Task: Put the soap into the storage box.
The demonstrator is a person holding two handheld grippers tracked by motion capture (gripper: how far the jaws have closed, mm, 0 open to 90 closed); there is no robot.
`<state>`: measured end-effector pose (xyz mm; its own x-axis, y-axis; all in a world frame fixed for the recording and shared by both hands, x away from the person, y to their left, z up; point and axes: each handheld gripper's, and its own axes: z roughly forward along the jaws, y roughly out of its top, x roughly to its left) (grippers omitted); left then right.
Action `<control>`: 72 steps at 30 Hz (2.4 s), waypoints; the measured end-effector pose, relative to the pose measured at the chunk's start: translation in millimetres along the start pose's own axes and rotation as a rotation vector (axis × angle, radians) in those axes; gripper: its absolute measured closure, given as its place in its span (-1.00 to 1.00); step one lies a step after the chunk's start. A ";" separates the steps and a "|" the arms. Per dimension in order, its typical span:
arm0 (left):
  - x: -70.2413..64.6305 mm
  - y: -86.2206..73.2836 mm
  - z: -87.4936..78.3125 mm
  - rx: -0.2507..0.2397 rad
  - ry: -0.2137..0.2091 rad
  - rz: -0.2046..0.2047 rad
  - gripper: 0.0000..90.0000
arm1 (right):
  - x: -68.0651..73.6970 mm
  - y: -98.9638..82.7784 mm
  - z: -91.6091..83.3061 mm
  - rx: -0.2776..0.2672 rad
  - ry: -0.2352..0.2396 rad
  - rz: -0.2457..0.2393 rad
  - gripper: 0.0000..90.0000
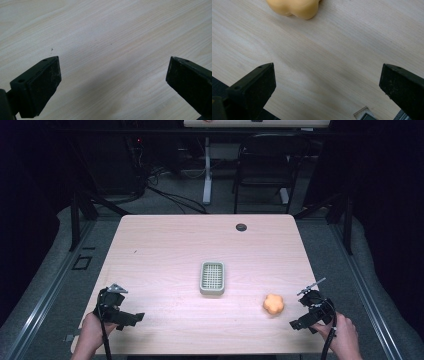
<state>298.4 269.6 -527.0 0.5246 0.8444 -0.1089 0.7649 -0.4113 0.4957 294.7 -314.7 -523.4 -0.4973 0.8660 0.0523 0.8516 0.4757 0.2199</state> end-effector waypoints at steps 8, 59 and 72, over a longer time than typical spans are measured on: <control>0.2 0.1 -0.3 0.001 -0.002 0.005 -1.00 | 1.9 1.3 -1.7 -0.003 0.005 -0.020 -1.00; -0.4 -0.4 -0.1 0.006 0.005 0.004 -1.00 | 24.9 71.0 -9.1 -0.039 0.022 -0.119 -1.00; -0.2 -0.5 0.4 0.008 0.003 0.002 -1.00 | 27.5 83.9 5.0 0.007 0.006 -0.126 -0.90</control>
<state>298.1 269.5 -527.5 0.5249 0.8447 -0.1049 0.7667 -0.4157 0.4892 353.4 -250.2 -508.3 -0.6011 0.7986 0.0305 0.7836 0.5814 0.2187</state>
